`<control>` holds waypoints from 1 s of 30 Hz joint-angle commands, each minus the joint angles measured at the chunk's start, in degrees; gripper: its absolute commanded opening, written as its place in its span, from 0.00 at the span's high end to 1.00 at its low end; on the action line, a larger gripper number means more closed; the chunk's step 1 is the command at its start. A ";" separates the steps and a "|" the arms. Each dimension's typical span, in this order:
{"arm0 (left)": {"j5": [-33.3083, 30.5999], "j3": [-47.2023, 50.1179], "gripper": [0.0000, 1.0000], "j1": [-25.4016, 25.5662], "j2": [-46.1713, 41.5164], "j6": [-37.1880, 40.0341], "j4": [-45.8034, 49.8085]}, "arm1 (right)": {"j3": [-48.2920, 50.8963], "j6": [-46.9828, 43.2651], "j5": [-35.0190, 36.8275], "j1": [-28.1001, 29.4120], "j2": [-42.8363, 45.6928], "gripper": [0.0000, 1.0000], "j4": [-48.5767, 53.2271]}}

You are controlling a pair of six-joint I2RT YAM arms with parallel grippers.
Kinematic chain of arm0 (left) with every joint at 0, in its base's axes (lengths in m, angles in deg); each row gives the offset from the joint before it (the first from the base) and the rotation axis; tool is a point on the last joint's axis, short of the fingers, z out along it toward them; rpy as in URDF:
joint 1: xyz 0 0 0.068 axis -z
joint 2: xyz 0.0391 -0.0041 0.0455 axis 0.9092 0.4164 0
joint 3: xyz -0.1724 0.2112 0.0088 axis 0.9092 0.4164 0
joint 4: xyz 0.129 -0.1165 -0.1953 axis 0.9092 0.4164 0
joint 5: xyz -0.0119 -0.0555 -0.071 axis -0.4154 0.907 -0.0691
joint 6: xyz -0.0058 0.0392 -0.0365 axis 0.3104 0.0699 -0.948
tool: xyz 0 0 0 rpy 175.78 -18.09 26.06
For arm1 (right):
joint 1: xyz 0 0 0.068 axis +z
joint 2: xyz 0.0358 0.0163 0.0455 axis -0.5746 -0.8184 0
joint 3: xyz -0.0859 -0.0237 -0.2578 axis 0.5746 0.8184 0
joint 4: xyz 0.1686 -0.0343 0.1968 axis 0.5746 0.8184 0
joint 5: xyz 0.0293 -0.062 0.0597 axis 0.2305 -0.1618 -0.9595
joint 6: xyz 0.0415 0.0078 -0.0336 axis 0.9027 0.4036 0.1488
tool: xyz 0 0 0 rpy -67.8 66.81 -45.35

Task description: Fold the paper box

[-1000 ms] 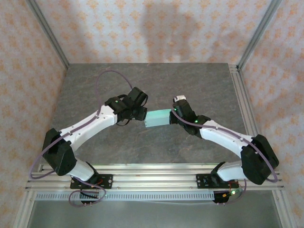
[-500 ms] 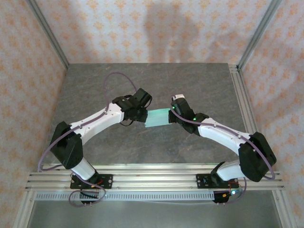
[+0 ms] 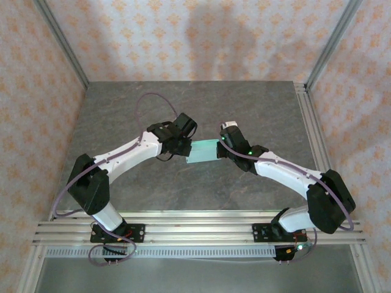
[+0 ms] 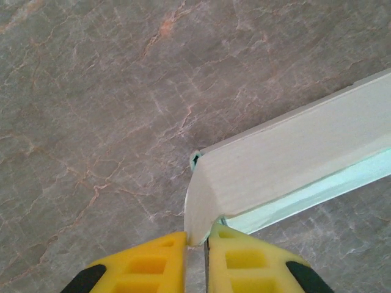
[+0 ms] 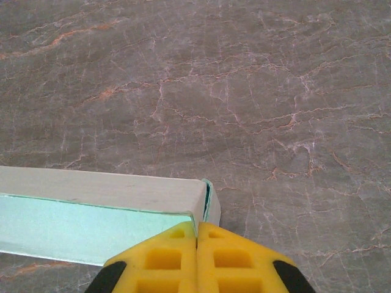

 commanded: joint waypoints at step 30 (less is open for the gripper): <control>7.54 -7.37 1.00 -0.36 2.40 -8.84 4.43 | -4.18 -0.76 0.22 0.20 -1.55 1.00 8.24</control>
